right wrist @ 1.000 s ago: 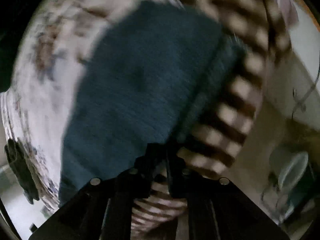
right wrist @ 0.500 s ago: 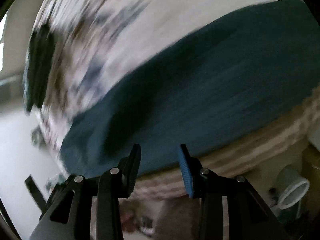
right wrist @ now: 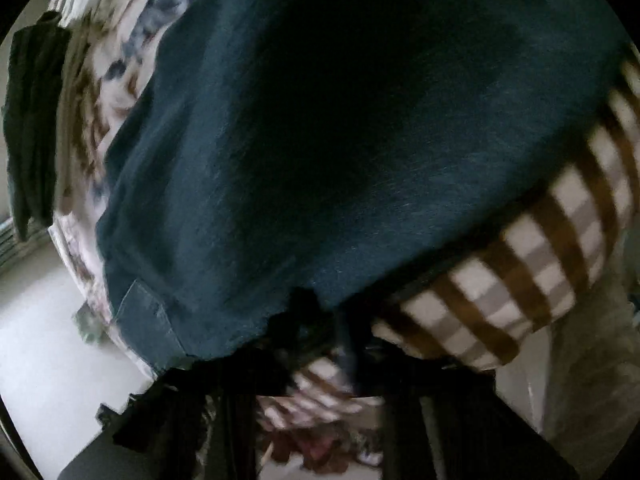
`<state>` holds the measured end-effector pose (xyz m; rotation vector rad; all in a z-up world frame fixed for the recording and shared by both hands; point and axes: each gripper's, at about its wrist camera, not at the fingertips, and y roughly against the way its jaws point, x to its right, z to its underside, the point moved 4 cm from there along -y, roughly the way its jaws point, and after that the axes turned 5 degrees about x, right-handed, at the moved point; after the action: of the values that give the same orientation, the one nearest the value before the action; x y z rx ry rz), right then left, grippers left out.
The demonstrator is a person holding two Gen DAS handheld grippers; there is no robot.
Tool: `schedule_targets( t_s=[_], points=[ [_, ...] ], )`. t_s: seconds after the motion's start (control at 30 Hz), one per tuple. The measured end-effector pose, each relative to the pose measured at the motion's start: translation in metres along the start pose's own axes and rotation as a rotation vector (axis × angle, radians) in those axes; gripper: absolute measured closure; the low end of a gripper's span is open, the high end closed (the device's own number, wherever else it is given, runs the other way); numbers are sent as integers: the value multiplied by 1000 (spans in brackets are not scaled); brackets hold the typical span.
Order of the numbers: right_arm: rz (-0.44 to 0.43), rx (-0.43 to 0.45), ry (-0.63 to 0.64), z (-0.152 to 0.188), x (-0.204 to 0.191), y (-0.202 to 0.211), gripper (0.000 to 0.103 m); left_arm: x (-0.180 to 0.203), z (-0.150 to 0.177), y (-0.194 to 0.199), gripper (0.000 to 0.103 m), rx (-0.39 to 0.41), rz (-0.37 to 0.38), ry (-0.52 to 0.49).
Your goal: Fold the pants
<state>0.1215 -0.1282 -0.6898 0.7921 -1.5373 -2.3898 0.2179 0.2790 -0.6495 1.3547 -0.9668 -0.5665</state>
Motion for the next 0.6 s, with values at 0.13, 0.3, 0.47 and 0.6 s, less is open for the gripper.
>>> schedule_targets(
  t_s=[0.13, 0.3, 0.47, 0.6],
  points=[
    [13, 50, 49, 22, -1, 30, 97, 15, 8, 32, 90, 75, 0, -29],
    [64, 35, 117, 21, 0, 43, 97, -1, 24, 17, 86, 6, -20, 4],
    [202, -113, 260, 7, -5, 18, 76, -7, 16, 18, 59, -62, -44, -29],
    [180, -136, 475, -1, -59, 47, 54, 26, 23, 56, 32, 25, -121, -184]
  ],
)
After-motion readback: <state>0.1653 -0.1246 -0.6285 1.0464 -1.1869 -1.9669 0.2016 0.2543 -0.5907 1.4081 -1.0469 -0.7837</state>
